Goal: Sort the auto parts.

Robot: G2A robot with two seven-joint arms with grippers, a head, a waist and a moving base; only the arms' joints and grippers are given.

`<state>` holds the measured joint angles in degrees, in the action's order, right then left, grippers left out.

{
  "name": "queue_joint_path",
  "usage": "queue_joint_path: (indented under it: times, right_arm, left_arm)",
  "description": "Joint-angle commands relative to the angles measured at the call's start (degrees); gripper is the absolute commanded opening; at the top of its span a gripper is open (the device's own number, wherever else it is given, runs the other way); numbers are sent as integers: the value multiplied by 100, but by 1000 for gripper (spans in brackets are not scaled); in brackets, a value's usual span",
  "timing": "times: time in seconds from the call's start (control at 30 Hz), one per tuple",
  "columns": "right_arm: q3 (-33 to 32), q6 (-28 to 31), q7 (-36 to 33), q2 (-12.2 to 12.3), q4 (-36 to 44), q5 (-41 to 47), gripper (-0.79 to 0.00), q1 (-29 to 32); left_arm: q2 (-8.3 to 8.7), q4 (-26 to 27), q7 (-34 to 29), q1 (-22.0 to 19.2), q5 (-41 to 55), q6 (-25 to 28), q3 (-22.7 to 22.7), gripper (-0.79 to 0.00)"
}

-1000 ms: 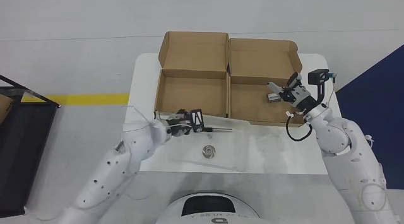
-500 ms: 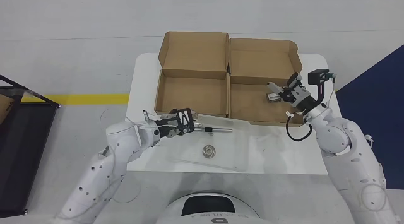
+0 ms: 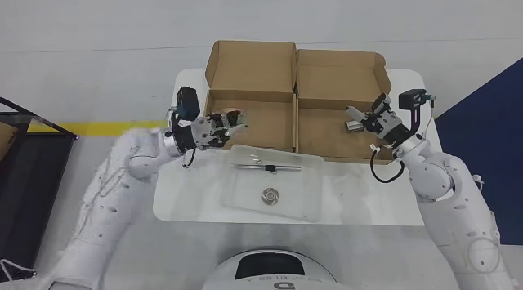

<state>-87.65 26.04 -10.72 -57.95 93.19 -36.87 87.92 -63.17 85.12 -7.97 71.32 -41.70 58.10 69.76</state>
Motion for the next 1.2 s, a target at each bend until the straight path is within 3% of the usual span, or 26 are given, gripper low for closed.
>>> queue_joint_path:
  times: [0.0,0.1,0.23,0.5,0.93,1.07,1.17]
  right_arm:
    - [0,0,0,0,0,0,0,0]
    - [0,0,0,0,0,0,0,0]
    - [0,0,0,0,0,0,0,0]
    - [0,0,0,0,0,0,0,0]
    - [0,0,0,0,0,0,0,0]
    - [0,0,0,0,0,0,0,0]
    - [0,0,0,0,0,0,0,0]
  left_arm:
    - [85,-275,-619,-324,1841,-10,-398,-785]
    - [209,-561,-1852,-731,4449,-10,-906,-785]
    - [264,-864,-3692,-1033,7243,-10,-1150,-785]
    - [280,-791,-4338,-1298,9821,-515,-1900,-785]
    - [283,-806,-4315,-1304,9756,-512,-1880,-785]
    - [331,-944,-3231,-1309,7534,-76,-1278,-785]
    - [326,-375,-1807,-1029,5215,-272,-619,-785]
